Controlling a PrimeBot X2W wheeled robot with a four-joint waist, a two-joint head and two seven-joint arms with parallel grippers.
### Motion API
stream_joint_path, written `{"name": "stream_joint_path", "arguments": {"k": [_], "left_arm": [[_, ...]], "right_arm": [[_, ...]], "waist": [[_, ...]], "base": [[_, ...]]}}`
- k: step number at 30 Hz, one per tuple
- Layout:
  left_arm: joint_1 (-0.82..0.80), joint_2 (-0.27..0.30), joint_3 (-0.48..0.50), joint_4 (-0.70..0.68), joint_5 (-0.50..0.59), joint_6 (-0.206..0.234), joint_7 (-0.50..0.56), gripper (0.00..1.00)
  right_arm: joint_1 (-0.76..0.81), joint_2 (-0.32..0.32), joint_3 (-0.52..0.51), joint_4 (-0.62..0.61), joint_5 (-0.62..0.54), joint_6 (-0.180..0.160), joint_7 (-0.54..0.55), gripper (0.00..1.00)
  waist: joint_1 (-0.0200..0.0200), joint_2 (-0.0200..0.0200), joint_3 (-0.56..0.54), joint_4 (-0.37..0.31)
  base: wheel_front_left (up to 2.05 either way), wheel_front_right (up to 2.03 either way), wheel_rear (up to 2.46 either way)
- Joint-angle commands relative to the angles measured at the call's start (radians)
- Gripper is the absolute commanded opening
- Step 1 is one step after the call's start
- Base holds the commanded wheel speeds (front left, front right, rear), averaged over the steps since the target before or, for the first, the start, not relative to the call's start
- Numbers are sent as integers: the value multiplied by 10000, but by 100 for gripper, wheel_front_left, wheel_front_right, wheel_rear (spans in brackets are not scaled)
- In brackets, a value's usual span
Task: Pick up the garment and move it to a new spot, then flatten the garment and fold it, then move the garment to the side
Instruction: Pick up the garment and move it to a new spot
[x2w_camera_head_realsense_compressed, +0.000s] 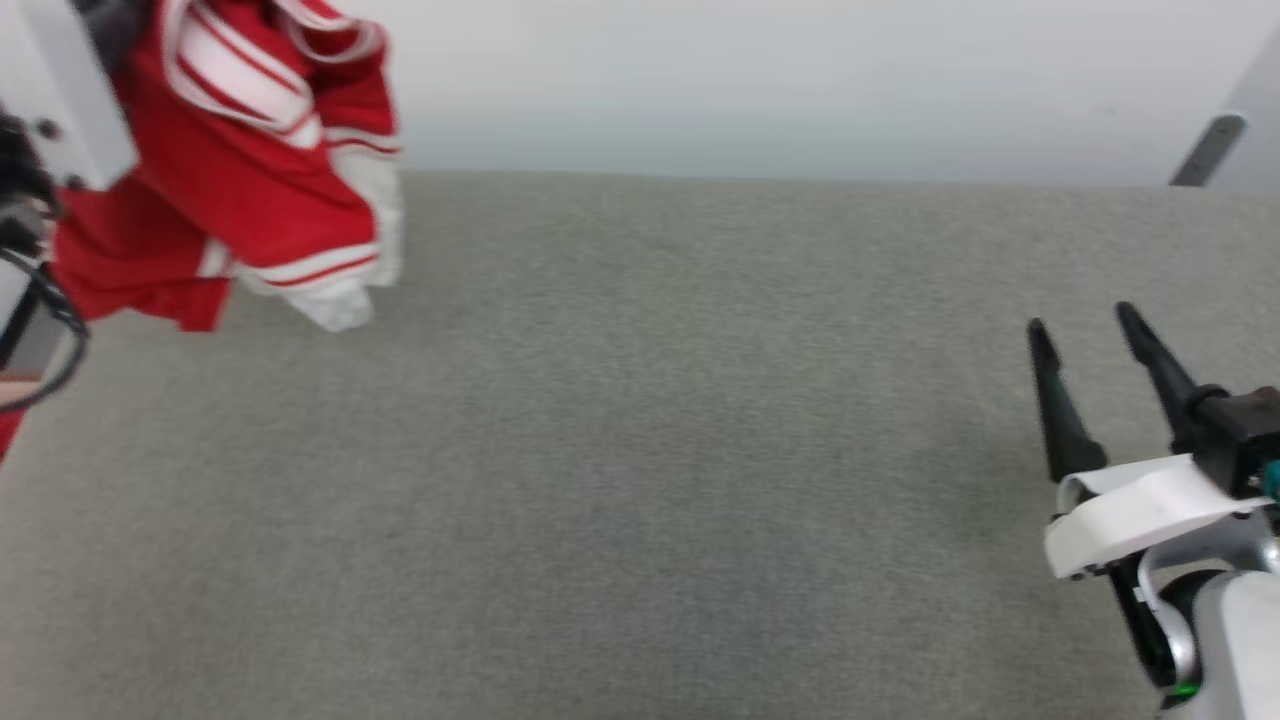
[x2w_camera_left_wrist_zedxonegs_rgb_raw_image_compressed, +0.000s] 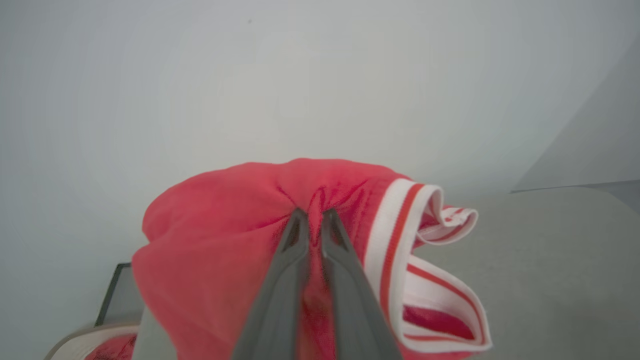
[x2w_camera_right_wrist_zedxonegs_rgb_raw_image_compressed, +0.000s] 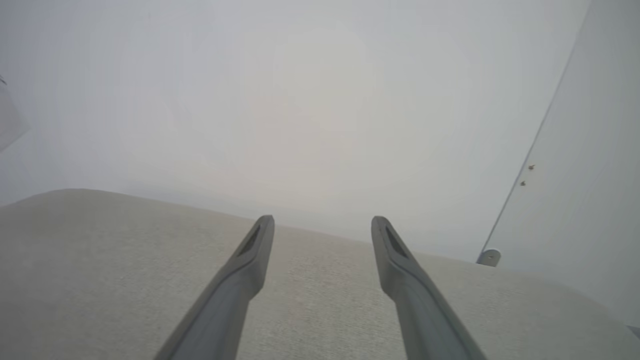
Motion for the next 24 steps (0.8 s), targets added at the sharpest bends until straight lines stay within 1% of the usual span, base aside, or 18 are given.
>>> {"name": "stream_joint_path", "arguments": {"k": [1,5,12,15,20,24], "left_arm": [[124,-78,-30,-392,-15,186,103,0],[340,-335,-310,-1529,10,639,596,0],[74,-1038,-1080,-2912,170,1212,1248,0],[83,-1339,-1479,-3247,321,1451,1485,0],[370,-1795,-2139,-3542,532,1710,1734,0],[815,-1978,-2481,-3488,569,1904,1792,0]], "right_arm": [[0,-55,-189,21,-60,1,-86,100],[5,-99,-712,80,-263,1,-195,100],[90,-21,-1450,271,-545,1,-383,100],[78,55,-1640,334,-587,1,-433,100],[55,200,-1818,499,-646,1,-571,100],[101,351,-1835,692,-622,1,-714,100]], "waist": [[0,0,111,-491],[0,0,279,-969],[0,0,572,-1725],[0,0,721,-1990],[0,0,970,-2331],[0,0,1134,-2525]], "base": [[0,0,0],[0,0,0],[0,0,0],[0,0,0],[0,0,0],[0,0,0]]}}
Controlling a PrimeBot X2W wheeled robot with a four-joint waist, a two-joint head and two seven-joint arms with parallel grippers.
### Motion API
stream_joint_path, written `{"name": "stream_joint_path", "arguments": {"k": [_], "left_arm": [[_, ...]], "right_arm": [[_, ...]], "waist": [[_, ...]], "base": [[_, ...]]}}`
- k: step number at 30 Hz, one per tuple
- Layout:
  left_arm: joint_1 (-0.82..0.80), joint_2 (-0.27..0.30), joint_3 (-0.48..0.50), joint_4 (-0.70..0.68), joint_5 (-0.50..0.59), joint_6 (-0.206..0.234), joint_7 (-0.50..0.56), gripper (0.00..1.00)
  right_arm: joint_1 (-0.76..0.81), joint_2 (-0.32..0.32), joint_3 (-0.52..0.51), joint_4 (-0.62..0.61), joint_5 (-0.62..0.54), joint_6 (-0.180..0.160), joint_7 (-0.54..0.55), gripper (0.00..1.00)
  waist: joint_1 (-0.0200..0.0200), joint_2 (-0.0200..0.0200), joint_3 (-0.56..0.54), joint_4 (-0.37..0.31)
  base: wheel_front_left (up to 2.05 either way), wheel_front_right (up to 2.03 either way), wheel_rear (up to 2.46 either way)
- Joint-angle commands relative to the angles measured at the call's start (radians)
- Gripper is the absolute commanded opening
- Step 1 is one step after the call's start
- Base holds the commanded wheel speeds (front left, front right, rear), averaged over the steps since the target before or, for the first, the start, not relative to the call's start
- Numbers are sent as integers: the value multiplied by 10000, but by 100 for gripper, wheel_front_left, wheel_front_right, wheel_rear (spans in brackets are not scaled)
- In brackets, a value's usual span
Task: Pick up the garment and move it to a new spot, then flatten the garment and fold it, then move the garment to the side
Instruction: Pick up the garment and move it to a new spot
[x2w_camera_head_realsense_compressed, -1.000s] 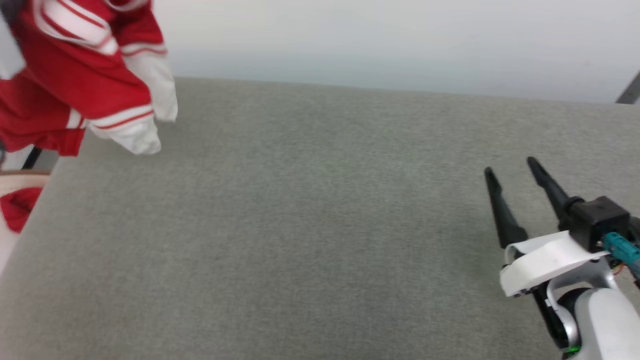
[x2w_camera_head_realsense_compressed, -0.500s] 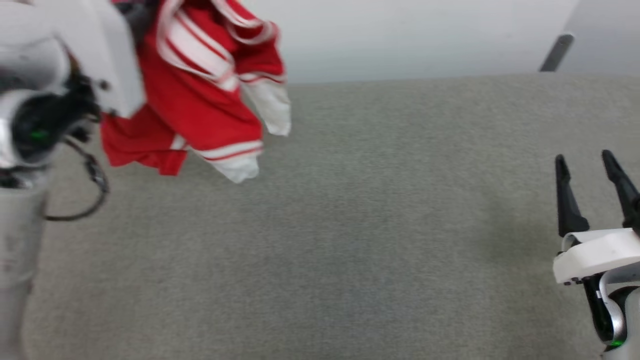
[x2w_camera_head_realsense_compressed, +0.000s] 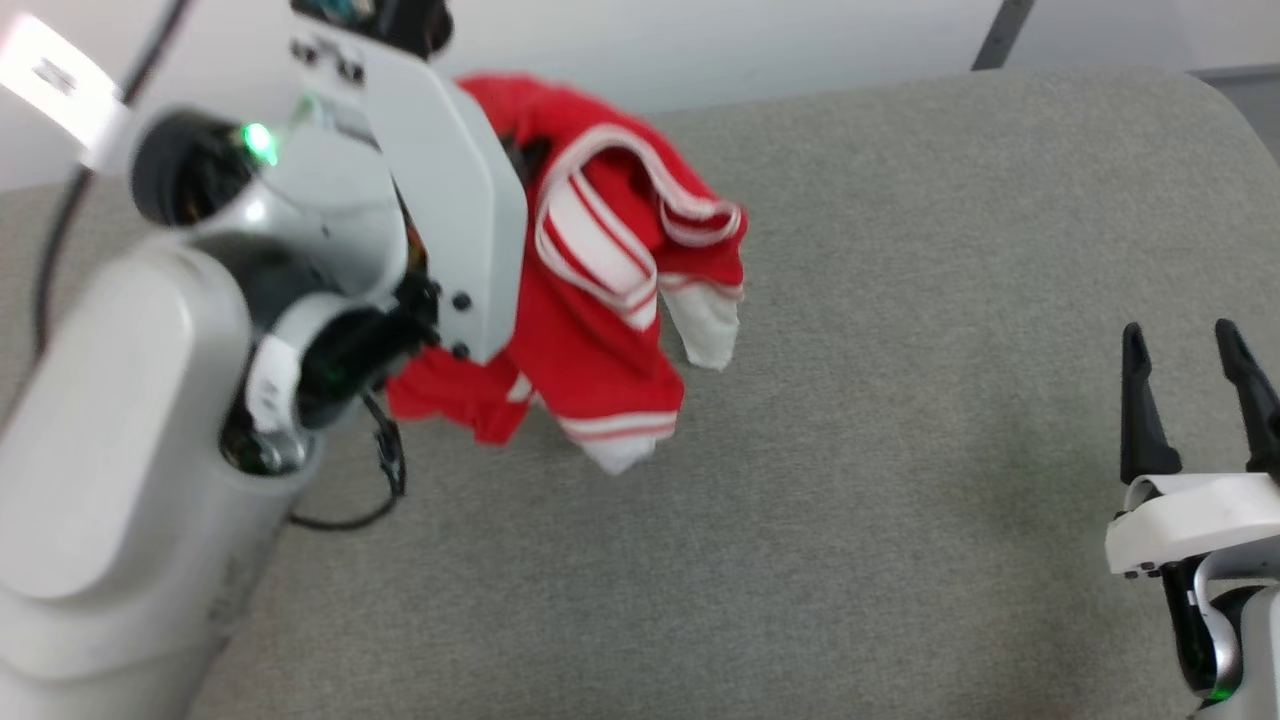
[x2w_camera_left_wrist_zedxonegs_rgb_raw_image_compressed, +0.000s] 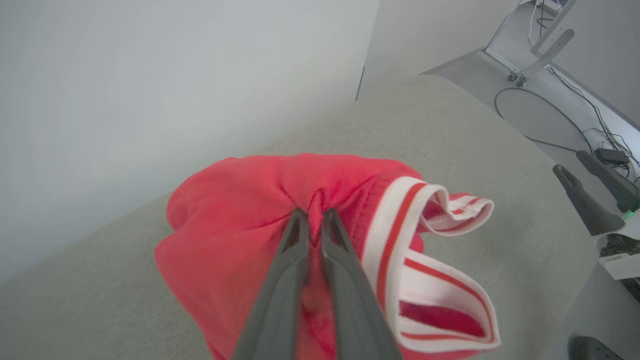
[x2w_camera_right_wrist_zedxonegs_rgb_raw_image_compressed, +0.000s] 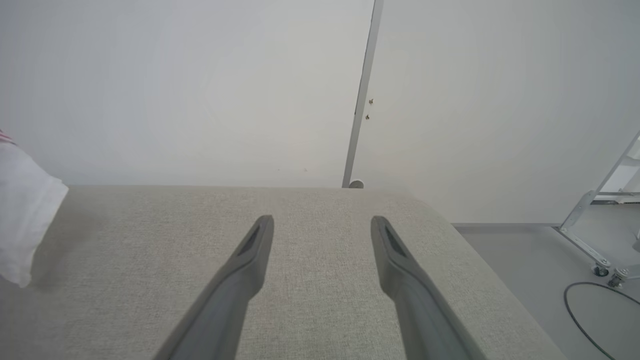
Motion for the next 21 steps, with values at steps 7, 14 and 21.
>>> {"name": "stream_joint_path", "arguments": {"k": [7,14,21], "left_arm": [[1338,46,-483,416,-176,-6,30,0],[2480,28,-913,1166,-341,-219,-179,0],[3178,-106,-1295,2399,-616,-839,-575,0]], "right_arm": [[176,275,124,475,17,1,-321,100],[116,360,268,953,85,1,-497,100],[147,415,498,1207,147,1,-521,100]], "waist": [[0,-1,309,-397],[0,-1,181,-445],[0,-1,-81,-374]], "base": [[0,0,0],[0,0,0],[0,0,0]]}}
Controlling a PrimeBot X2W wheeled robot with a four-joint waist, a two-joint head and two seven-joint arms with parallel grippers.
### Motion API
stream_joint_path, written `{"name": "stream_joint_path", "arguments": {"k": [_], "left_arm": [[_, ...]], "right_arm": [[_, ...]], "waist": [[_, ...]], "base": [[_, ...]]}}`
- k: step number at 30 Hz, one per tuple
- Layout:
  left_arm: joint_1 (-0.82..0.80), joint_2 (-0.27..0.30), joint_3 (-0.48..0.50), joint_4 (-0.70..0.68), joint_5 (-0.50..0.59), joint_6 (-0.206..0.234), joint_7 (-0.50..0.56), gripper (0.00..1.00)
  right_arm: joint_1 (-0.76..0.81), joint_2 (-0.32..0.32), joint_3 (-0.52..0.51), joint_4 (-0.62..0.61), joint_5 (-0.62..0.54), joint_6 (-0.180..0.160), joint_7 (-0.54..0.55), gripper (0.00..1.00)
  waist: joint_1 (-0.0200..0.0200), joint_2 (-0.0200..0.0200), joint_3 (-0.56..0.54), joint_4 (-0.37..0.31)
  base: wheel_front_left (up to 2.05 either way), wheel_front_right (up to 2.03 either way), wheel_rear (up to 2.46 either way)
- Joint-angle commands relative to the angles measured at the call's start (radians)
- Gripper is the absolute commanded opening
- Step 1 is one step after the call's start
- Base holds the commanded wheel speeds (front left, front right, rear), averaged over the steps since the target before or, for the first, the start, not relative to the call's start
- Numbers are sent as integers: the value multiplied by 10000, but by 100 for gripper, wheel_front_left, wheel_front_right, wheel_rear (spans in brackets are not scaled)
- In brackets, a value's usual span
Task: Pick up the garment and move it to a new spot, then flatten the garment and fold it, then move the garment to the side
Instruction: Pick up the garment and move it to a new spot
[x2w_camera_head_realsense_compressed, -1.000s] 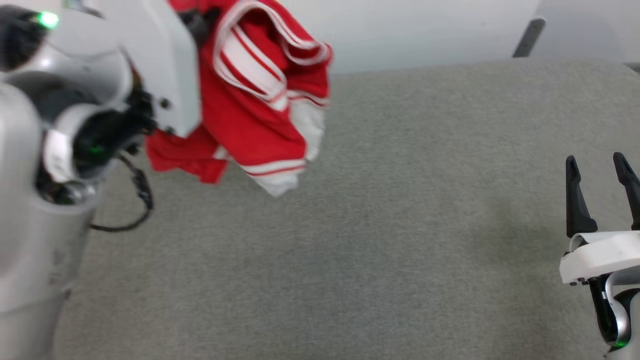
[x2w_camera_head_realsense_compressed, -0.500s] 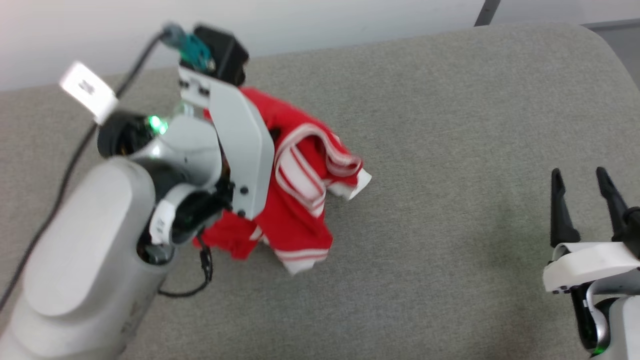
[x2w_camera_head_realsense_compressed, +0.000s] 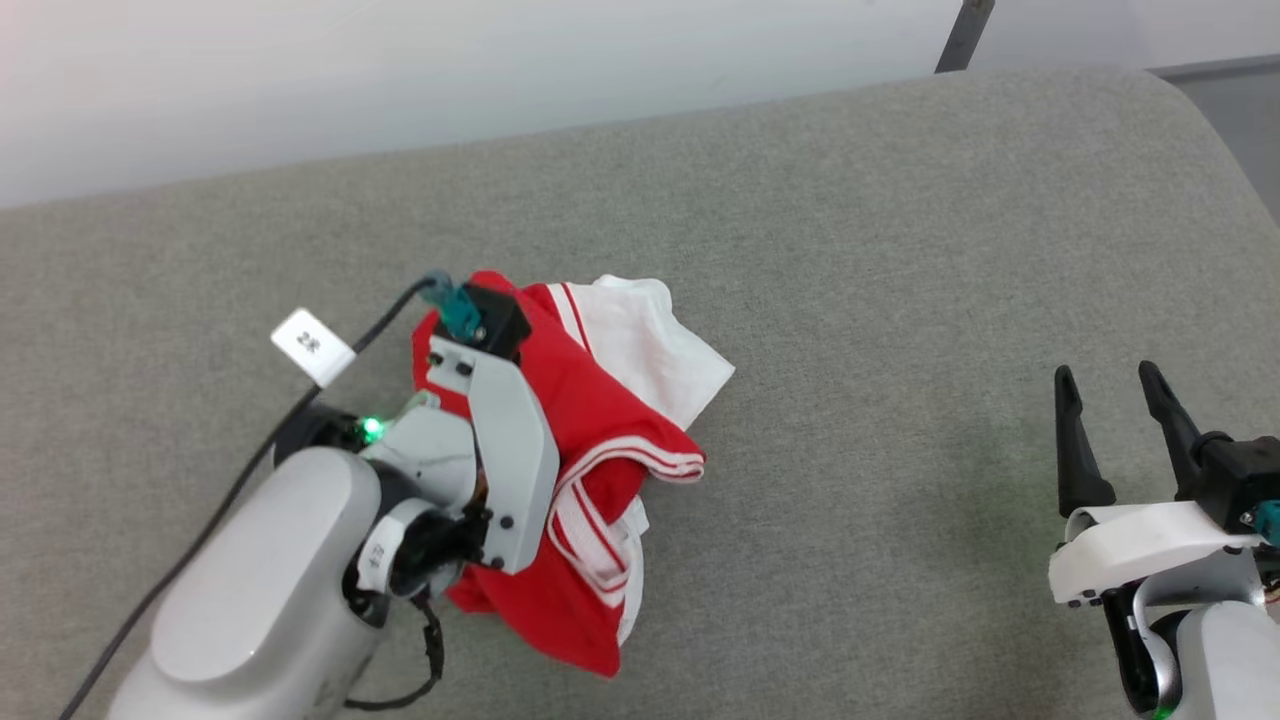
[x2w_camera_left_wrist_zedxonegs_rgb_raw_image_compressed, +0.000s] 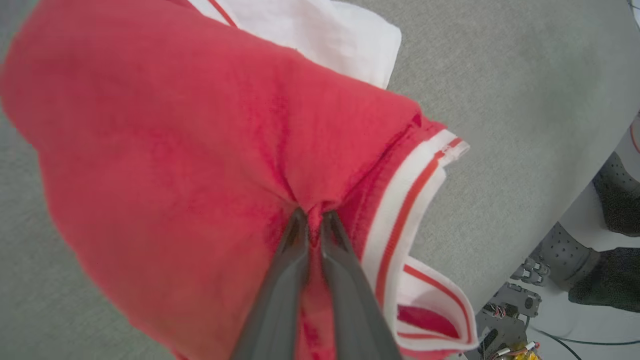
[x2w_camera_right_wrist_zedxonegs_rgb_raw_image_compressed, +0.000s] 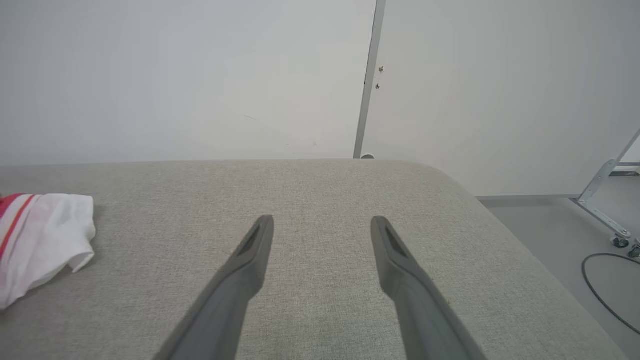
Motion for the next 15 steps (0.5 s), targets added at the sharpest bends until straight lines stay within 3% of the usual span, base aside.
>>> {"name": "stream_joint_path", "arguments": {"k": [1,2,4,5,6,7,15], "left_arm": [[199,-78,-56,286,-111,-197,-114,0],[225,-114,-104,472,-150,-310,-179,2],[250,-153,-135,776,-220,-474,-301,57],[244,-179,-137,916,-251,-541,-354,70],[213,-207,-121,1005,-284,-593,-400,93],[173,-246,-103,1068,-323,-632,-434,100],[75,-225,147,964,-550,-745,-715,100]], "right_arm": [[150,26,39,56,119,1,-34,100],[180,7,66,84,140,1,-32,100],[170,-45,143,138,201,1,-23,100],[160,-82,188,148,199,1,-8,100],[166,-110,220,154,180,1,13,100],[185,-131,250,167,166,1,35,100],[434,-286,459,153,168,1,218,100]], "waist": [[0,0,-104,60],[0,0,-146,88],[0,0,-237,139],[0,0,-295,167],[0,0,-350,196],[0,0,-418,233],[0,0,-1132,661]], "base": [[0,0,0],[0,0,0],[0,0,0],[0,0,0],[0,0,0],[0,0,0],[0,0,0]]}}
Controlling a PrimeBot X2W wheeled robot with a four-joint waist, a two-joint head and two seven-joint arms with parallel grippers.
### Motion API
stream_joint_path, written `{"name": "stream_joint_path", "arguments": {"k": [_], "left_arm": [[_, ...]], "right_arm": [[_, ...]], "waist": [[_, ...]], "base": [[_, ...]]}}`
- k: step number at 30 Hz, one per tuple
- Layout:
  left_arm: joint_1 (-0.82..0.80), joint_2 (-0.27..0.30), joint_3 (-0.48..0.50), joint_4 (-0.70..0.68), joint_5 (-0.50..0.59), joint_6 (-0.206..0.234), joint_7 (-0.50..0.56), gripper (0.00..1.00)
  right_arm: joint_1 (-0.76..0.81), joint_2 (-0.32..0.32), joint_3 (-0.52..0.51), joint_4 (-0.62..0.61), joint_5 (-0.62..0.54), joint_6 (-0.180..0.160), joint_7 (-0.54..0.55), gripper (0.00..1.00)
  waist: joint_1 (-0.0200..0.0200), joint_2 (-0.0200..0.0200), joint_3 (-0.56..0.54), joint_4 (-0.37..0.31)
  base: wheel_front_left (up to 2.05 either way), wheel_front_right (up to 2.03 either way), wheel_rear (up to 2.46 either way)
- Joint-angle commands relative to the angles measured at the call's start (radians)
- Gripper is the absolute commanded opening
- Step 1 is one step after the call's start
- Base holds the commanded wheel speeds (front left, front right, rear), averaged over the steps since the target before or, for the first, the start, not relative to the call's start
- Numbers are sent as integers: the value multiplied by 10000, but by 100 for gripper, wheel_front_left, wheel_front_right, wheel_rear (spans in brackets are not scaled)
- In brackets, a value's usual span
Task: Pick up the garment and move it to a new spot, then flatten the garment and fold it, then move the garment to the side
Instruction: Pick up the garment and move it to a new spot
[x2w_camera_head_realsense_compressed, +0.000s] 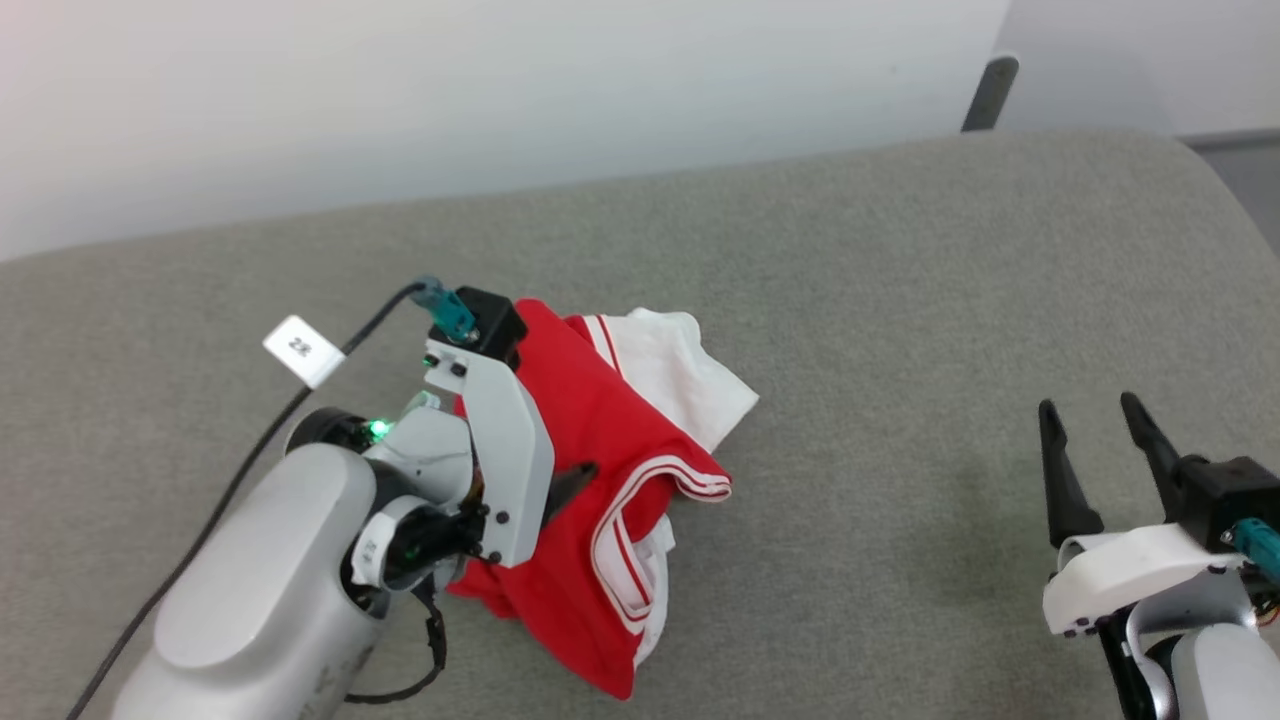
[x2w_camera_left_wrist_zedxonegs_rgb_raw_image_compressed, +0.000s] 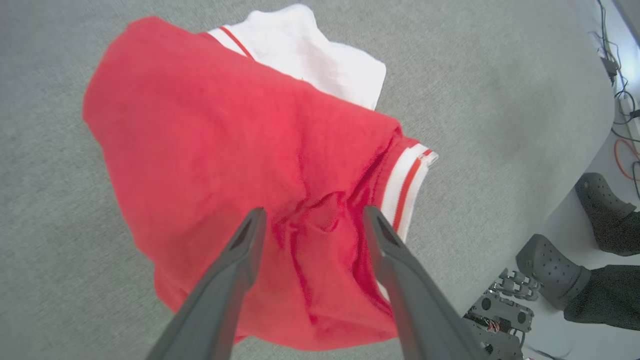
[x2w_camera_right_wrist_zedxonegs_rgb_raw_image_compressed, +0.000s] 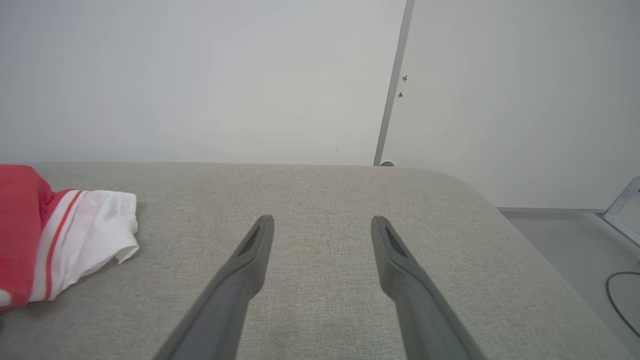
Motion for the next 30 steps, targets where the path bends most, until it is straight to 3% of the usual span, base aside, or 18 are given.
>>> {"name": "stream_joint_path", "arguments": {"k": [1,11,16,27,30], "left_arm": [[76,24,122,-141,-126,11,-122,100],[1172,676,1107,-1235,-148,-11,-1876,100],[2123,1052,1939,-1773,53,-8,-3630,100],[4607,1584,2981,-2157,1091,-523,-7855,100],[4992,1585,3124,-2046,1210,-553,-8526,100]], "right_arm": [[204,-34,71,-36,22,1,52,100],[729,-217,449,-190,144,1,255,100],[915,-300,524,-291,224,1,184,100],[1431,-251,378,-344,174,1,-217,100],[1545,-245,315,-339,145,1,-299,100]], "waist": [[0,0,-433,327],[0,0,-1467,963],[0,0,-1760,1282],[0,0,-2204,1916],[0,0,-2264,2034]], "base": [[0,0,0],[0,0,0],[0,0,0],[0,0,0],[0,0,0]]}}
